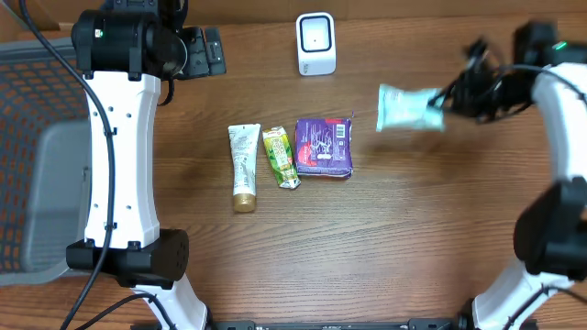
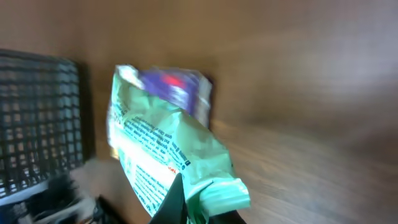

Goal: Scan the item barcode

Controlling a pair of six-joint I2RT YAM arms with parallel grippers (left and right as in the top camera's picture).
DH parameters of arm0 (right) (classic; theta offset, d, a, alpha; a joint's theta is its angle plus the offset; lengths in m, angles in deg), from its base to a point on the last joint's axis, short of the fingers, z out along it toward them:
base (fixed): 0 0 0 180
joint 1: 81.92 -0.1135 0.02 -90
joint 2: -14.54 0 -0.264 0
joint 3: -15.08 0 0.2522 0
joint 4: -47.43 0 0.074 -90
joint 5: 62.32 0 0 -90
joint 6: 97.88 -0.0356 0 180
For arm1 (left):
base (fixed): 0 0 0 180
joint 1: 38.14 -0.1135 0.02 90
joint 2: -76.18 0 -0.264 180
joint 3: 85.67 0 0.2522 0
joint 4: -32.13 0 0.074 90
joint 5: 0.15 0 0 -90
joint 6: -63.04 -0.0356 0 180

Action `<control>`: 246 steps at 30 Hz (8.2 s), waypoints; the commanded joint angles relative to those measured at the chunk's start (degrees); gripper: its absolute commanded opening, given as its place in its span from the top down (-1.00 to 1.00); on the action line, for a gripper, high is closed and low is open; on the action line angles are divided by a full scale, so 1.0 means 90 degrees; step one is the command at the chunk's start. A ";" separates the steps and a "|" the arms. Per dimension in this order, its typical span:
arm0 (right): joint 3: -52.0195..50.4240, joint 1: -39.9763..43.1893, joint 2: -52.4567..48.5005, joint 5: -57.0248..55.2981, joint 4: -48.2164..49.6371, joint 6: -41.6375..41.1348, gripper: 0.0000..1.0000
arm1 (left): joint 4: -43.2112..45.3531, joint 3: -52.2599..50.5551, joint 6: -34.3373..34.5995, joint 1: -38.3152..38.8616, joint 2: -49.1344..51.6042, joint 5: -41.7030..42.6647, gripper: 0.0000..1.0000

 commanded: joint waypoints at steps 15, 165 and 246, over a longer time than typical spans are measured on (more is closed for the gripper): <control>0.2011 -0.1445 0.0840 -0.1608 0.0117 -0.1292 0.93 | 0.0027 0.0012 -0.0012 0.0041 0.0015 -0.0015 -0.99; -0.2630 -0.4442 0.0335 -0.3230 0.5661 -0.5336 0.87 | 0.0024 0.0012 -0.0012 0.0041 0.0015 -0.0015 -0.99; -0.1994 -0.1343 -0.0073 0.0522 0.3130 -0.1022 0.70 | 0.0027 0.0012 -0.0012 0.0041 0.0015 -0.0015 -0.99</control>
